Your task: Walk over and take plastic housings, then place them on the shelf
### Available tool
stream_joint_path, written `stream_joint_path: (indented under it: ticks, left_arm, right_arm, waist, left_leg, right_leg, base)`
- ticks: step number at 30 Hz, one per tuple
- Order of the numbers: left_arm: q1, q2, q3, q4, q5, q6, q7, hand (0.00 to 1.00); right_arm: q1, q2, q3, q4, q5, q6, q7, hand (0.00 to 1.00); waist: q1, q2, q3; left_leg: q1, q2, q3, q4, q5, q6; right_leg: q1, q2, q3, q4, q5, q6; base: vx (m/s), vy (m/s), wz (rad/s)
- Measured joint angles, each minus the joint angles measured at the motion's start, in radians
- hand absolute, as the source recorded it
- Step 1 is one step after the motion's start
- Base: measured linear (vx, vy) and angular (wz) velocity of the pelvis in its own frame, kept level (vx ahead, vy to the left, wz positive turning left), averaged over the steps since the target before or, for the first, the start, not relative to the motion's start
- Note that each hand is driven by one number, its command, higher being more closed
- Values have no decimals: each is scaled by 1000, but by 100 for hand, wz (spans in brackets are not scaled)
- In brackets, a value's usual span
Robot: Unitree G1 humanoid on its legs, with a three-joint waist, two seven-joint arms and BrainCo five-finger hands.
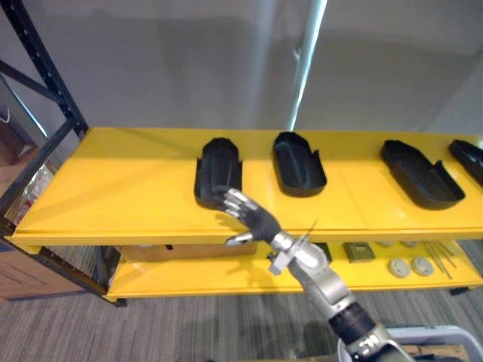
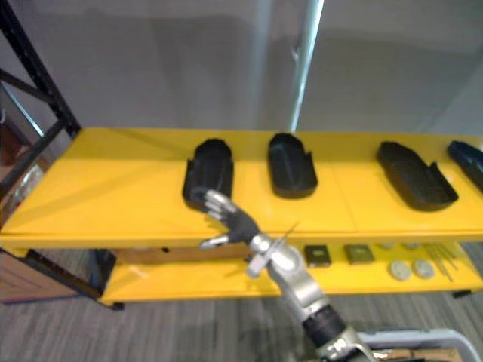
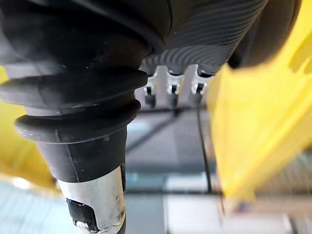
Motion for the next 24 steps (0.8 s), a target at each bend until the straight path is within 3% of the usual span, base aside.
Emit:
stream_joint_path:
  ticks: [6,19,24]
  left_arm:
    - [0,-2,3,-3,-2,-26,-3,0]
    - [0,-7,26,-9,3,-28,-1,0]
    - [-1,-8,25,-38,33,-27,-1,0]
  right_arm:
    - [-53,48,14,23,-6,19,-3,0]
    - [-56,51,24,144,-180,23,-138,0]
    - [-69,43,-54,237,-272,25,-236,0]
  waist:
    - [17,-7,33]
    - [22,-16,58]
    - [23,-19,58]
  left_leg:
    - [-2,-3,-29,0,11,-1]
    - [-4,-22,-50,-3,21,6]
    - [-18,-35,-68,-3,24,10]
  right_leg:
    - [10,-4,-30,6,0,0]
    - [21,-21,-59,5,-5,12]
    - [21,-29,-76,-3,1,22]
  base:
    - [-25,-14,15]
    - [-47,-5,5]
    - [17,11,13]
